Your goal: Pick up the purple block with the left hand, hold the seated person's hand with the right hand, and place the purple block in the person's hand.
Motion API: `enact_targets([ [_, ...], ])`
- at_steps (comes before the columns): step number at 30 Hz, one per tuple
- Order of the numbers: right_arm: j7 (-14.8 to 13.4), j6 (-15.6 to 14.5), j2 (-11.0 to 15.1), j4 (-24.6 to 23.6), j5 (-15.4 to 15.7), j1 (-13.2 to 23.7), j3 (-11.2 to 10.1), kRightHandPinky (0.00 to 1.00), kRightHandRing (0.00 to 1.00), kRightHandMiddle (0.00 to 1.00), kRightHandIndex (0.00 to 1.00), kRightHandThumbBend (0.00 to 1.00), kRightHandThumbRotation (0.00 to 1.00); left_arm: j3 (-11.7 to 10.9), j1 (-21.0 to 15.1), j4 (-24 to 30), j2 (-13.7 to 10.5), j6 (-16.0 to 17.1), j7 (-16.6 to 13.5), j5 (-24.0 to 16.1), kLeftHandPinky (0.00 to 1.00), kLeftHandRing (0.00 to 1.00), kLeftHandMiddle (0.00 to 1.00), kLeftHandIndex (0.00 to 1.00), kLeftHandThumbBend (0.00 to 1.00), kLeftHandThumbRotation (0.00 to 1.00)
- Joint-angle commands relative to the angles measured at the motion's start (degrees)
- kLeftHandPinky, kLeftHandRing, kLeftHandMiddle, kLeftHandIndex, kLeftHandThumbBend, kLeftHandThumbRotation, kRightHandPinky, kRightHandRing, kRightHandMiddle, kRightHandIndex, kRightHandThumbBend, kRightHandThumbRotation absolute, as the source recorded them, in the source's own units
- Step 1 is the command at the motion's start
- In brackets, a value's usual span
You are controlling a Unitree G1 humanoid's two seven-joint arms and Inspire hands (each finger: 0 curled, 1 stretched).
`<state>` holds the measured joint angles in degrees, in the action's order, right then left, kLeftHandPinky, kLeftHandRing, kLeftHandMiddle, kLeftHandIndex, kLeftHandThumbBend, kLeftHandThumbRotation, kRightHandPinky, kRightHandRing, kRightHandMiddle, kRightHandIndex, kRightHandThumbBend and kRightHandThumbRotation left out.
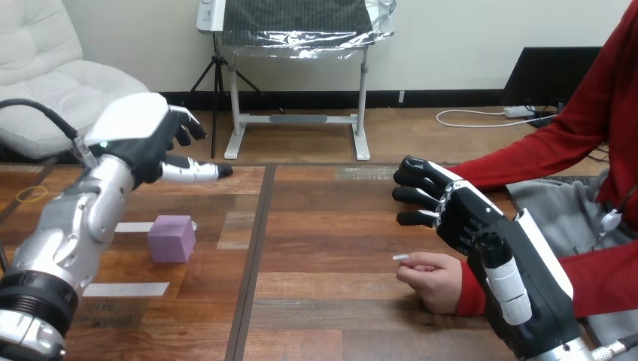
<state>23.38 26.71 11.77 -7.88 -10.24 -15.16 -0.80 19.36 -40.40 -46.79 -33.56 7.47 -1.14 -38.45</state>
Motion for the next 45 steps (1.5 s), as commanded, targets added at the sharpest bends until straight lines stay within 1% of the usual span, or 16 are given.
enact_targets([
  [1,-0.2,0.2,0.9,-0.2,-0.5,4.1,-1.1,0.76,0.84,0.87,0.87,0.87,1.0,1.3,-2.8,-2.4,0.3,-1.1,0.0,-1.3,0.78,0.83,0.85,0.84,0.87,0.65],
  [10,0.1,0.7,0.9,0.1,-0.7,4.2,-1.2,0.76,0.84,0.86,0.86,0.87,1.0,3.4,-4.1,-7.6,2.2,-2.1,-1.4,-3.2,0.88,0.91,0.93,0.91,0.91,0.71],
  [15,0.3,1.1,1.0,0.4,-0.8,4.2,-1.2,0.76,0.84,0.87,0.86,0.87,1.0,3.5,-4.7,-9.9,3.4,-2.7,-1.3,-2.6,0.91,0.95,0.96,0.94,0.9,0.71],
  [18,0.2,1.4,0.9,0.5,-0.6,4.2,-1.2,0.76,0.84,0.87,0.86,0.87,1.0,3.8,-5.1,-11.5,4.2,-2.8,-2.0,-2.7,0.93,0.96,0.98,0.95,0.91,0.7],
  [24,0.2,1.7,0.8,0.6,-0.6,4.2,-1.2,0.75,0.84,0.86,0.86,0.88,1.0,4.4,-6.0,-14.4,5.4,-3.1,-2.3,-2.9,0.93,0.97,0.99,0.95,0.9,0.68],
  [27,0.0,1.5,0.8,0.4,-0.5,4.1,-1.2,0.75,0.84,0.86,0.86,0.88,1.0,4.9,-6.6,-15.4,5.8,-3.5,-1.8,-3.1,0.93,0.97,0.99,0.96,0.89,0.67],
  [34,-0.1,1.4,0.6,0.2,-0.4,3.7,-1.1,0.75,0.84,0.86,0.86,0.88,1.0,7.0,-8.2,-18.6,7.3,-5.9,0.5,-4.2,0.94,0.98,0.98,0.96,0.86,0.65],
  [40,-0.1,1.7,0.6,0.0,-0.2,3.5,-1.0,0.75,0.84,0.86,0.86,0.88,1.0,8.2,-9.1,-20.8,8.2,-6.4,1.8,-4.6,0.93,0.96,0.96,0.94,0.83,0.6],
  [45,0.2,1.9,0.5,0.1,-0.5,3.5,-0.9,0.76,0.84,0.87,0.86,0.88,1.0,8.9,-9.4,-22.1,8.6,-6.2,2.3,-4.8,0.9,0.93,0.94,0.92,0.82,0.56],
])
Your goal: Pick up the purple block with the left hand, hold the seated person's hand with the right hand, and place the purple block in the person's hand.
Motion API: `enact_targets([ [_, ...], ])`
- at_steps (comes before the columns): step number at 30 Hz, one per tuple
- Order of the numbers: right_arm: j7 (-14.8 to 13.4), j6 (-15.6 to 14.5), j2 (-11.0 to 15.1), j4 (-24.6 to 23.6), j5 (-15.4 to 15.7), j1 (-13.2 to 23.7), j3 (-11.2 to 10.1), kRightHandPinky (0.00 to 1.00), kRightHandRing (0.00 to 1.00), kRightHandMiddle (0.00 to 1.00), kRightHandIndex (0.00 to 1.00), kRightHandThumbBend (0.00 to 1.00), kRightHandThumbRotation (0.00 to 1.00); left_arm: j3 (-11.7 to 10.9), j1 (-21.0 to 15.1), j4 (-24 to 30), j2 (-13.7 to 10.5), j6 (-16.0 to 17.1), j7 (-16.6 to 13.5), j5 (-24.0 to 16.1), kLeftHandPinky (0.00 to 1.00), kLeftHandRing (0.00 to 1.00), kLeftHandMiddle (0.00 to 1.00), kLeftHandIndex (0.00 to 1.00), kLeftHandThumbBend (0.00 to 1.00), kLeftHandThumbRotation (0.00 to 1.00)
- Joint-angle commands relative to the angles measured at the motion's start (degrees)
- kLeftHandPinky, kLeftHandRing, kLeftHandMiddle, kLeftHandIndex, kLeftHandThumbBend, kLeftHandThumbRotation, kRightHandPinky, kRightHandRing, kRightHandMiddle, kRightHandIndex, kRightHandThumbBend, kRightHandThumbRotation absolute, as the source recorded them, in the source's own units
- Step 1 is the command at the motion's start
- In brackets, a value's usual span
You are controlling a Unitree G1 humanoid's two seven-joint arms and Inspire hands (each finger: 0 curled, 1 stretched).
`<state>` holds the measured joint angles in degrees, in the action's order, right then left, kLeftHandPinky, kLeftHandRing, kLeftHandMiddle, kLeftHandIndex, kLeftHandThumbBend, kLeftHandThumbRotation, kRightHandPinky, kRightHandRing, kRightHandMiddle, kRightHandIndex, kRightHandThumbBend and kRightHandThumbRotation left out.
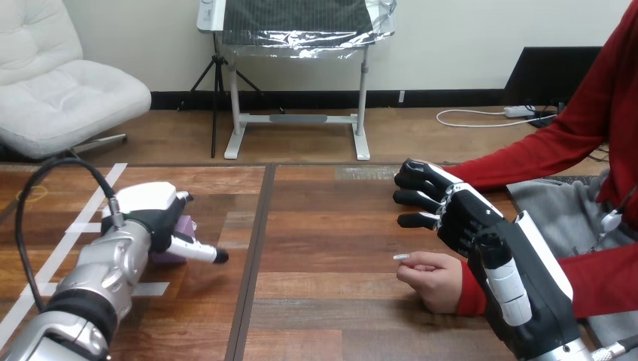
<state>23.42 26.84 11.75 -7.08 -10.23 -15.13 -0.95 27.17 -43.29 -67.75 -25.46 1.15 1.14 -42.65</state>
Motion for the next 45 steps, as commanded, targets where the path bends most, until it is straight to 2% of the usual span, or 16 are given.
enact_targets([
  [1,0.2,1.8,0.5,-0.7,-0.6,3.5,-0.7,0.76,0.84,0.87,0.86,0.88,1.0,1.3,-6.6,-1.5,0.6,0.1,0.3,-0.8,0.89,0.93,0.93,0.91,0.82,0.56],
  [10,0.1,1.9,0.6,-0.8,-0.6,3.4,-0.8,0.77,0.84,0.87,0.86,0.88,1.0,2.0,-7.0,-2.8,1.2,0.0,2.2,-0.5,0.87,0.91,0.92,0.89,0.82,0.51],
  [21,-0.1,2.6,0.5,-0.7,-0.3,3.4,-1.0,0.77,0.84,0.86,0.86,0.89,1.0,2.1,-6.9,-3.4,1.3,0.2,3.3,-0.4,0.85,0.89,0.9,0.88,0.81,0.38],
  [25,-0.3,2.8,0.5,-0.8,0.0,3.3,-1.1,0.76,0.83,0.86,0.86,0.89,1.0,1.9,-7.1,-3.7,1.6,-0.7,4.3,-0.2,0.84,0.89,0.9,0.87,0.81,0.33],
  [31,-0.2,3.0,0.6,-0.6,-0.2,3.4,-1.1,0.75,0.83,0.86,0.86,0.89,1.0,1.8,-7.1,-3.9,1.8,-1.1,4.6,0.1,0.73,0.86,0.89,0.86,0.77,0.17],
  [36,0.0,3.0,0.7,-0.5,-0.6,3.4,-1.1,0.74,0.83,0.86,0.86,0.89,1.0,1.9,-7.0,-4.0,1.8,-1.2,4.1,0.1,0.61,0.81,0.85,0.82,0.71,0.05],
  [40,0.0,3.1,0.6,-0.3,-0.7,3.4,-1.1,0.74,0.83,0.86,0.86,0.89,1.0,2.0,-7.2,-4.2,1.9,-1.7,4.0,0.0,0.54,0.77,0.82,0.8,0.68,0.02],
  [45,0.1,3.2,0.6,-0.2,-0.8,3.5,-1.1,0.74,0.83,0.86,0.85,0.89,1.0,1.9,-7.4,-3.8,1.7,-2.3,3.6,0.1,0.42,0.62,0.74,0.76,0.63,0.0],
])
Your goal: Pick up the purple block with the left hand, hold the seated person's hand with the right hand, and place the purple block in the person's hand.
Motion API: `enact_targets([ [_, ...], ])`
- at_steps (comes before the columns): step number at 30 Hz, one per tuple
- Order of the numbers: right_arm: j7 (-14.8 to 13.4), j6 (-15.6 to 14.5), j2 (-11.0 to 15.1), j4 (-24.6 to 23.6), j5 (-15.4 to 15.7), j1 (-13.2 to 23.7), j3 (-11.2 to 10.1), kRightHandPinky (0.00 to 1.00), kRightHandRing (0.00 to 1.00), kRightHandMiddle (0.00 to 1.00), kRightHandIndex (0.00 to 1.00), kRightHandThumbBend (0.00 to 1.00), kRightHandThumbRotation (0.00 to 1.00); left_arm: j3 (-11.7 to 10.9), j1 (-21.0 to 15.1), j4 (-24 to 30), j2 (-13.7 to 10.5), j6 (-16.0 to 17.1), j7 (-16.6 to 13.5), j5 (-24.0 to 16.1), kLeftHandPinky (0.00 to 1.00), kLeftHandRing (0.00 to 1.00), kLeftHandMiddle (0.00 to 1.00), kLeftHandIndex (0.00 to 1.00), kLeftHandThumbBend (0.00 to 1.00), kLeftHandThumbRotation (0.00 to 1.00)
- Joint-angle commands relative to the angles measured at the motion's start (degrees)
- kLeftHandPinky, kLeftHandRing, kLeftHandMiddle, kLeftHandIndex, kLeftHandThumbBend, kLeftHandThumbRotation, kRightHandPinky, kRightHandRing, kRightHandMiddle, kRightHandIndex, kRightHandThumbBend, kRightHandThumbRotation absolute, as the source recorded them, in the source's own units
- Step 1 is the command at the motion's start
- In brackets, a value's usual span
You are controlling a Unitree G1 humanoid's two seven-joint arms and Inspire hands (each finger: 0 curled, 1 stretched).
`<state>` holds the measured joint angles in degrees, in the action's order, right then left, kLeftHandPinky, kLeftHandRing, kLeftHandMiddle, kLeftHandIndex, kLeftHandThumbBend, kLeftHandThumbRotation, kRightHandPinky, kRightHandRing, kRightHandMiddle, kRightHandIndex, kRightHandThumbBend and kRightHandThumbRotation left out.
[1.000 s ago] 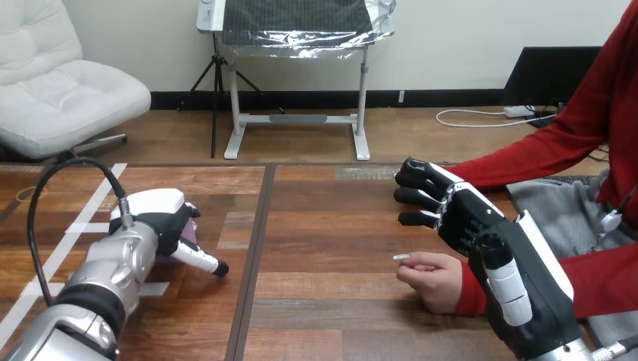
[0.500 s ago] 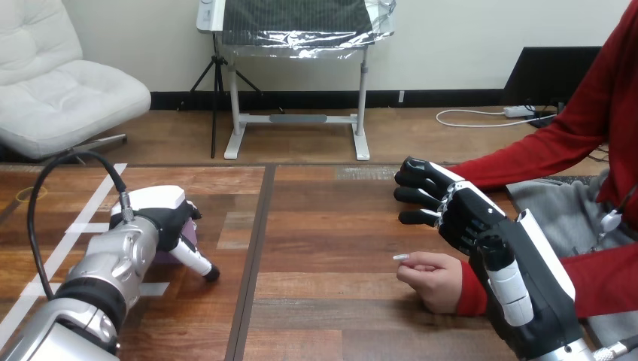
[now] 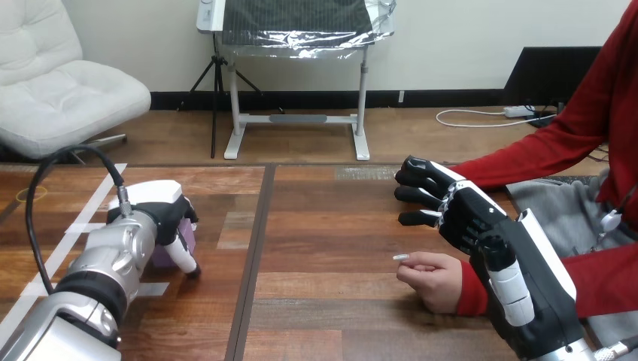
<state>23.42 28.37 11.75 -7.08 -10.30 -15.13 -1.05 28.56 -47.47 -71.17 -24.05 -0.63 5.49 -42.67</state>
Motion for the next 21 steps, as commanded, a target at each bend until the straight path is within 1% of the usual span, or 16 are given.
enact_targets([
  [1,0.1,1.7,0.6,-0.2,-0.7,3.5,-1.0,0.74,0.83,0.86,0.85,0.9,1.0,0.4,-3.2,-0.3,0.3,-0.6,-0.9,0.2,0.4,0.6,0.72,0.75,0.63,0.0],
  [6,0.1,1.7,0.5,-0.2,-0.8,3.5,-1.0,0.74,0.83,0.85,0.85,0.9,1.0,0.1,-3.1,-0.2,0.2,-1.1,-1.8,0.5,0.32,0.5,0.67,0.72,0.61,0.0],
  [8,0.1,1.7,0.5,-0.2,-0.8,3.6,-0.9,0.74,0.83,0.85,0.85,0.9,1.0,0.1,-3.1,-0.2,0.2,-1.1,-2.1,0.6,0.3,0.46,0.63,0.7,0.61,0.0],
  [15,0.1,1.5,0.6,-0.5,-0.8,3.5,-0.8,0.74,0.83,0.85,0.85,0.91,1.0,0.7,-3.3,-0.5,-0.2,-1.1,-3.2,-0.1,0.27,0.4,0.54,0.67,0.61,0.0],
  [17,0.1,1.4,0.6,-0.5,-0.7,3.5,-0.8,0.74,0.83,0.85,0.85,0.91,1.0,0.7,-3.3,-0.6,-0.2,-1.2,-3.4,-0.1,0.28,0.39,0.51,0.64,0.61,0.0],
  [21,0.2,1.7,0.6,-0.2,-0.8,3.6,-0.9,0.74,0.83,0.85,0.85,0.9,1.0,1.0,-3.4,-0.7,-0.4,-1.4,-4.0,-0.4,0.29,0.39,0.48,0.6,0.61,0.0],
])
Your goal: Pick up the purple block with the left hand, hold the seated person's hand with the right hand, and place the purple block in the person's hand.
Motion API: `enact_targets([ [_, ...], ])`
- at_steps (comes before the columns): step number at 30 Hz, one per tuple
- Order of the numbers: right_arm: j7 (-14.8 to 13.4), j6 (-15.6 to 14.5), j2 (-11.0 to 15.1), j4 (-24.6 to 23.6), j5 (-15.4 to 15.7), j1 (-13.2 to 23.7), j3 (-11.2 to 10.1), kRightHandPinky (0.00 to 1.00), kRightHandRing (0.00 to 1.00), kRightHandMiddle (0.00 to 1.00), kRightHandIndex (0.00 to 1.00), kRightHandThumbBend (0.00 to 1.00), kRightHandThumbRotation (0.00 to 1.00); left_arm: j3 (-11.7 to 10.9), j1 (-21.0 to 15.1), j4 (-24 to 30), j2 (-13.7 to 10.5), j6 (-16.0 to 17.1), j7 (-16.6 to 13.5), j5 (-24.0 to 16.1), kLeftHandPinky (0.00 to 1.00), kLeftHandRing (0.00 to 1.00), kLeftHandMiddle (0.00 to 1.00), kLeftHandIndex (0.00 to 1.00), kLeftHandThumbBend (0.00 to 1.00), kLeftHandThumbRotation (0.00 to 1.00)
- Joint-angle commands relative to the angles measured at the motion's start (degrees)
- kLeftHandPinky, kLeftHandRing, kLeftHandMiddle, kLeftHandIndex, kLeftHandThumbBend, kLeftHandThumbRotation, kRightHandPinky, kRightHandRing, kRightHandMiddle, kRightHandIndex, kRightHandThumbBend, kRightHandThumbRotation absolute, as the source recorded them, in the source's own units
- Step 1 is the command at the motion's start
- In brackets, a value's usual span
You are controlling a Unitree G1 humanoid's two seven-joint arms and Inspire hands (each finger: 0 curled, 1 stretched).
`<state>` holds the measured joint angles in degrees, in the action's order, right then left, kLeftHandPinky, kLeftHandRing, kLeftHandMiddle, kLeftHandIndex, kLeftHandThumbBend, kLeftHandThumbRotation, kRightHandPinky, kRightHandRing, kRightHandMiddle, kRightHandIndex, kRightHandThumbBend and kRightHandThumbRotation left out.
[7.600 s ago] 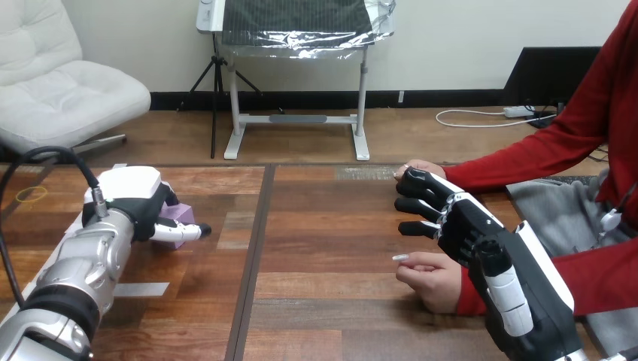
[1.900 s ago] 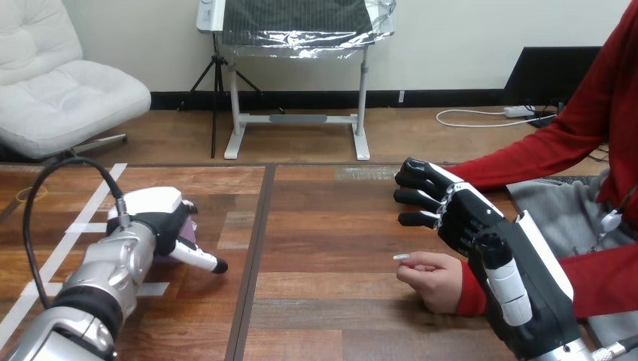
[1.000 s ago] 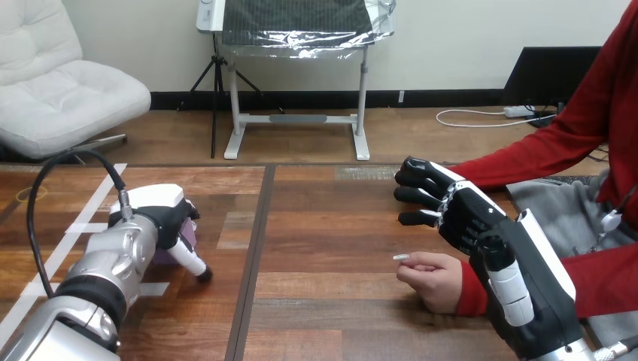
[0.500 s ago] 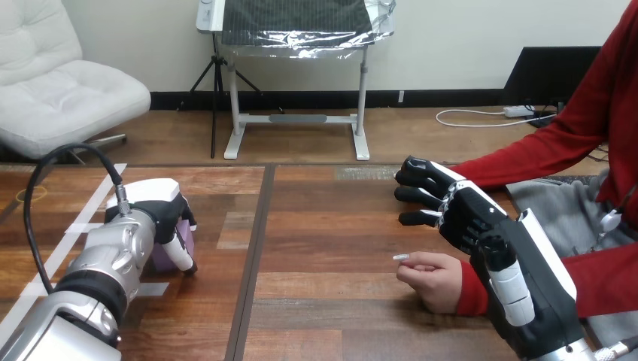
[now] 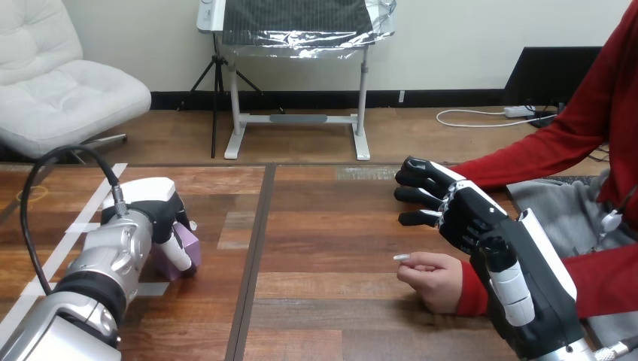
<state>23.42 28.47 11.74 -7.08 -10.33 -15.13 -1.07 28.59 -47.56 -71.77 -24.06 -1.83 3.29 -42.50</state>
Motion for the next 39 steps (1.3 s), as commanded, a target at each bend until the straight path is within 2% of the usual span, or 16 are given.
enact_targets([
  [1,0.2,1.7,0.6,-0.2,-0.8,3.7,-0.9,0.74,0.83,0.85,0.85,0.9,1.0,1.0,-3.3,-0.1,-0.4,-0.3,-2.0,-0.7,0.29,0.39,0.48,0.58,0.62,0.0],
  [5,0.4,1.6,0.7,-0.2,-1.0,3.8,-0.9,0.74,0.83,0.85,0.85,0.9,1.0,1.2,-3.3,0.0,-0.5,-0.4,-3.1,-1.0,0.31,0.41,0.47,0.52,0.64,0.0],
  [12,0.5,1.3,0.7,-0.4,-1.2,3.8,-0.9,0.74,0.83,0.85,0.85,0.9,1.0,1.5,-3.1,-0.2,-0.5,-0.8,-5.4,-1.3,0.34,0.44,0.5,0.47,0.67,0.0],
  [26,0.8,1.7,0.8,0.2,-1.2,4.2,-1.0,0.74,0.83,0.85,0.85,0.92,1.0,0.6,-2.8,0.1,-0.8,0.0,-7.3,0.2,0.38,0.47,0.52,0.45,0.71,0.0],
  [35,0.9,1.3,1.7,0.4,-0.1,4.5,-1.3,0.76,0.84,0.86,0.86,0.91,1.0,-0.8,-2.7,1.3,-1.3,1.3,-8.0,2.3,0.36,0.45,0.5,0.45,0.74,0.0],
  [39,0.4,1.2,2.8,0.9,1.9,5.5,-1.9,0.77,0.84,0.86,0.86,0.9,1.0,-1.7,-2.5,2.6,-1.8,2.8,-8.6,3.4,0.36,0.44,0.5,0.45,0.75,0.0],
])
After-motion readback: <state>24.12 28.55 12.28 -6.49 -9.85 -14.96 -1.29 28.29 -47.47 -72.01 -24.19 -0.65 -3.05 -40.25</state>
